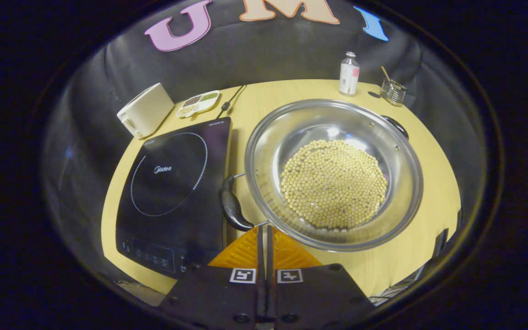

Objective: First push the handle of the pot to place it horizontally, then grasp the pot with both hands and set it on the induction cooktop.

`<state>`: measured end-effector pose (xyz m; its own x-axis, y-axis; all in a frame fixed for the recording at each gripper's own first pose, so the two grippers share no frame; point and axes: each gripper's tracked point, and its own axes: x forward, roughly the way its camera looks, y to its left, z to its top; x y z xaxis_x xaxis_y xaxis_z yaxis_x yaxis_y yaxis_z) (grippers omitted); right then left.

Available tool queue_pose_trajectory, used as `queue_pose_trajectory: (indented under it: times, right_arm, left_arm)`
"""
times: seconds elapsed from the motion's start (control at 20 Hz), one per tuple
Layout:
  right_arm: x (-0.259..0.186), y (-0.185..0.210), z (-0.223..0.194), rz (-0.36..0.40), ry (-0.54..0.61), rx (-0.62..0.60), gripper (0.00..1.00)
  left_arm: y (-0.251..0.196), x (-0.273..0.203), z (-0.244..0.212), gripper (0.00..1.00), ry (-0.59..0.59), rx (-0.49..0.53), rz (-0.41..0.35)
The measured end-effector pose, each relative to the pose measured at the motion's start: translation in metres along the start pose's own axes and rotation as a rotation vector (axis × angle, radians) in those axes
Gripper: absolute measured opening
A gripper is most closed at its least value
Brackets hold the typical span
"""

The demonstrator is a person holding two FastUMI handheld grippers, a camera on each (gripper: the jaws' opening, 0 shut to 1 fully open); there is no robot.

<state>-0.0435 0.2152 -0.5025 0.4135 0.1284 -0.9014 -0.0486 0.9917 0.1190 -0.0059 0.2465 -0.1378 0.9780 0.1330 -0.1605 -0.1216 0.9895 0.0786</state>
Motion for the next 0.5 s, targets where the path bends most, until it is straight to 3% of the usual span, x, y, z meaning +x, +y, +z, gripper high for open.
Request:
queue_pose_trajectory:
  times: [0.15,0.2,0.5]
  right_arm:
    - [0.006,0.007,0.006,0.017,-0.001,0.032,0.07]
    - [0.008,0.009,0.008,0.023,-0.001,0.044,0.03]
    - [0.019,0.021,0.019,0.05,-0.002,0.078,0.02]
  left_arm:
    - [0.001,-0.002,-0.001,0.91,0.005,-0.001,0.004]
    - [0.001,-0.003,-0.002,0.94,0.008,0.001,0.006]
    - [-0.001,-0.004,-0.003,0.91,0.017,-0.004,0.005]
